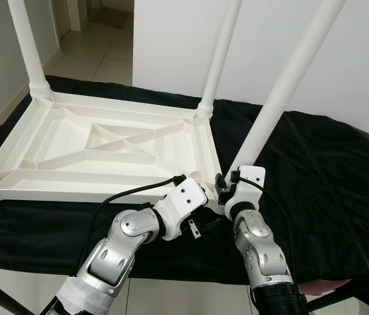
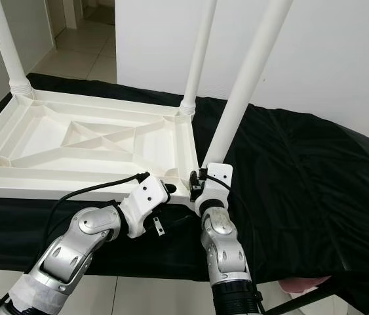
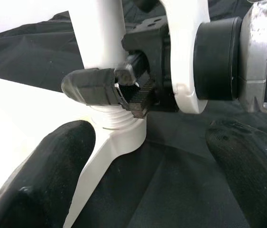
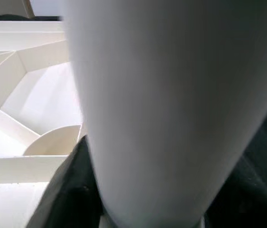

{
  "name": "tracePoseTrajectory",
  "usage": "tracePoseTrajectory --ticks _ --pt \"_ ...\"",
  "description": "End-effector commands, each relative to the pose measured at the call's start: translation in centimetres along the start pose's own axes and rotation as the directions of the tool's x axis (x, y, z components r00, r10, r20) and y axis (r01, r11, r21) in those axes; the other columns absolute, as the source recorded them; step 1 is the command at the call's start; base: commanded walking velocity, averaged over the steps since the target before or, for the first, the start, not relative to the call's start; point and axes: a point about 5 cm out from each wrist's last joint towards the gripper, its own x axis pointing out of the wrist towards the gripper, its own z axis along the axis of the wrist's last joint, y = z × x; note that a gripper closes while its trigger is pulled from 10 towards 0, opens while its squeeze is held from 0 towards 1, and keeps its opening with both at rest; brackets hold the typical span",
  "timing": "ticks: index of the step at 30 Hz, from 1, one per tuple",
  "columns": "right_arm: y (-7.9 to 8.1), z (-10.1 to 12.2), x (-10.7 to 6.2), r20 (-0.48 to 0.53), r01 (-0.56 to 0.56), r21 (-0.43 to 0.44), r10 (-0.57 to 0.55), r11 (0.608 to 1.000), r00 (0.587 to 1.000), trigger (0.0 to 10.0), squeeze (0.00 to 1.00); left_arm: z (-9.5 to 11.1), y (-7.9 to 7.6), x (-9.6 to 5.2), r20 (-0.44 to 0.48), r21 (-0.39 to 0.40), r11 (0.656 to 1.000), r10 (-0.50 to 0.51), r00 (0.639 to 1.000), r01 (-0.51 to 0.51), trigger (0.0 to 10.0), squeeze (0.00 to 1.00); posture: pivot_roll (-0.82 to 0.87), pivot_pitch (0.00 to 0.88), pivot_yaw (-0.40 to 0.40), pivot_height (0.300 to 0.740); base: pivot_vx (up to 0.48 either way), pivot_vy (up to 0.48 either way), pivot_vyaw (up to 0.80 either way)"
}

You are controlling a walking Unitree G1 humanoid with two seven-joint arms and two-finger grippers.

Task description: Building children table

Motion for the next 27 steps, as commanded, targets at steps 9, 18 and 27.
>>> tracePoseTrajectory --ticks 9,18,27 --pt "-0.3 -0.5 -0.8 0.04 -0.083 0.018 0.082 0.996 0.996 10.0 1.0 0.2 -0.5 0.2 0.014 0.006 1.0 0.006 1.0 -0.006 10.0 0.0 0.0 0.0 -0.147 0.74 0.0 0.0 0.0" --pt "-1.4 -1.2 -0.7 0.011 -0.323 -0.022 0.323 0.946 0.946 10.0 0.0 0.2 -0.4 0.3 0.012 0.009 1.0 0.012 1.0 -0.012 10.0 0.0 0.0 0.0 -0.148 0.74 0.0 0.0 0.0" --pt "-2.9 -0.8 0.1 0.007 -0.47 -0.13 0.475 0.873 0.88 10.0 0.0 0.3 -0.2 0.2 0.014 0.012 1.0 0.014 1.0 -0.015 10.0 0.0 0.0 0.0 -0.145 0.74 0.0 0.0 0.0"
